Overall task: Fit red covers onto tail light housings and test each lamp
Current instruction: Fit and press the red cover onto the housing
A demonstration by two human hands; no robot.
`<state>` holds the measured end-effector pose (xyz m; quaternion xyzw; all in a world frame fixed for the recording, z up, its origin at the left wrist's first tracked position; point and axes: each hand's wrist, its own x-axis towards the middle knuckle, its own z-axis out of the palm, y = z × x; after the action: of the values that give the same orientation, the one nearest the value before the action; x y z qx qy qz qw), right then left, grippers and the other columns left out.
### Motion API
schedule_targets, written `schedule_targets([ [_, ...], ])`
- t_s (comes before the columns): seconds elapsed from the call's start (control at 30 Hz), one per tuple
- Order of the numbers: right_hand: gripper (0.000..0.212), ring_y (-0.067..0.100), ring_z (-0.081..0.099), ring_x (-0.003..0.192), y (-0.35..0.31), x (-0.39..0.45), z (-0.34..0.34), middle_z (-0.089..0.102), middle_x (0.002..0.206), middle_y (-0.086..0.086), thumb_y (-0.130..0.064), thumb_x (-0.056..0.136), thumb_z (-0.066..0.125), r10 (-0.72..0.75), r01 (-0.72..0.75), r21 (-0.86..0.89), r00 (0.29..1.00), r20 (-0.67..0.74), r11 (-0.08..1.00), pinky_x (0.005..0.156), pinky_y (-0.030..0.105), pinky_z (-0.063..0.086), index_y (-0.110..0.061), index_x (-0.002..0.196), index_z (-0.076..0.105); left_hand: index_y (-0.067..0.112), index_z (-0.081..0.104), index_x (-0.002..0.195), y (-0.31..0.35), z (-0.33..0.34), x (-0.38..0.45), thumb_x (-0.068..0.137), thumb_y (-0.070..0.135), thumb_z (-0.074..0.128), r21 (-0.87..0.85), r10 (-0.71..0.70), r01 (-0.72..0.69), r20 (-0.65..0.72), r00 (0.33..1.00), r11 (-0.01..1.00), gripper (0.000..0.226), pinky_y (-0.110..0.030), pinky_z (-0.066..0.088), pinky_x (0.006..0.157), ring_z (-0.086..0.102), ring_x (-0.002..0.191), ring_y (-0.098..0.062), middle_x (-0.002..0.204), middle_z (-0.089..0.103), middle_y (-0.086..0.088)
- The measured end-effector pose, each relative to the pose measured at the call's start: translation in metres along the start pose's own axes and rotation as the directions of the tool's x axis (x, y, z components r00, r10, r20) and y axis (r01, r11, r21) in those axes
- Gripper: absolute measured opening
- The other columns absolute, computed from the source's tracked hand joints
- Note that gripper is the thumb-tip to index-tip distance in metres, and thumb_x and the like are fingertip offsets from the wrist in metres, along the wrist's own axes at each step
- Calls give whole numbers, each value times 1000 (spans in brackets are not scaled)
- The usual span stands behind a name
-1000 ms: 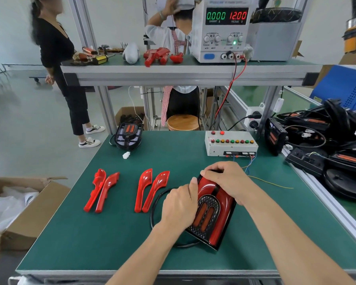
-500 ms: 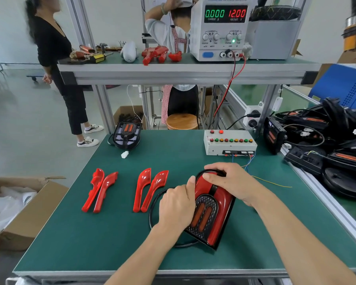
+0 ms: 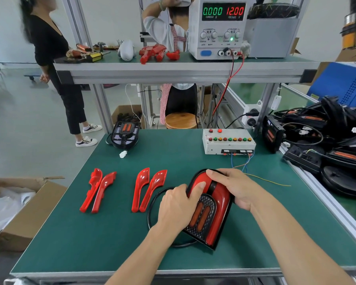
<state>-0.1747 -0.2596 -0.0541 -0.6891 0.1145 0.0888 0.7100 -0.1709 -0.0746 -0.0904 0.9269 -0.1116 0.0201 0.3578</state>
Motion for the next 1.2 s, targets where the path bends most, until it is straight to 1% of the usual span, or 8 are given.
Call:
schedule_targets([
  [0.2,29,32,75,92,-3,3,4,77,103,18,-28,90,75,22,-22,13,1000,2,1000,81,42,62,-5,108,74,12,51,72,-4,-3,1,91,79,36,-93,-12,20,83,996,995,71,-36,48,61,51,56,-18,63,59,-2],
  [0.47,23,28,76,87,0,2,5,78,98,14,-29,90,75,1,-2,-17,999,-35,1000,75,38,60,-9,102,76,15,49,68,-4,-4,4,92,78,37,-107,-14,24,92,996,994,68,-29,38,54,50,54,-14,59,55,5],
  [0.6,27,31,75,88,0,1,2,78,99,17,-31,91,74,4,-6,-18,998,-62,1000,82,42,62,-7,102,77,22,39,63,-9,-11,2,93,78,30,-211,3,27,141,990,977,63,-25,32,54,43,53,-7,54,48,13],
  [0.73,28,27,73,77,0,-2,-8,78,92,17,-32,91,74,62,-54,57,987,-151,997,80,41,61,-5,99,76,32,61,81,-34,-17,-6,93,73,42,-257,82,-11,269,960,966,47,-15,45,64,56,66,4,71,63,20],
  [0.8,27,26,73,72,0,-4,-11,78,88,15,-33,91,75,75,-60,86,981,-178,994,75,38,60,-7,95,76,32,64,81,-44,-18,-15,91,71,48,-371,88,47,339,937,927,43,-27,56,66,64,68,-3,72,65,14],
  [0.93,30,24,74,68,2,-5,-8,79,87,14,-36,90,76,74,-55,98,976,-206,994,67,33,58,-7,96,75,19,66,96,-44,-21,-30,102,47,54,-515,81,149,397,914,844,31,-32,60,66,76,73,-25,81,77,-6],
  [1.07,30,23,75,65,0,-7,-2,78,83,13,-36,89,77,61,-37,107,972,-229,994,57,29,58,-6,94,75,19,66,99,-40,-21,-39,105,38,53,-476,52,105,306,951,873,24,-27,58,61,75,65,-22,74,76,-7],
  [1.2,29,24,76,66,0,-12,1,79,85,15,-33,89,77,53,-29,111,974,-219,993,53,28,58,-5,96,76,22,73,103,-38,-23,-45,102,37,61,-525,34,158,337,941,837,20,-28,61,70,77,77,-20,87,79,0],
])
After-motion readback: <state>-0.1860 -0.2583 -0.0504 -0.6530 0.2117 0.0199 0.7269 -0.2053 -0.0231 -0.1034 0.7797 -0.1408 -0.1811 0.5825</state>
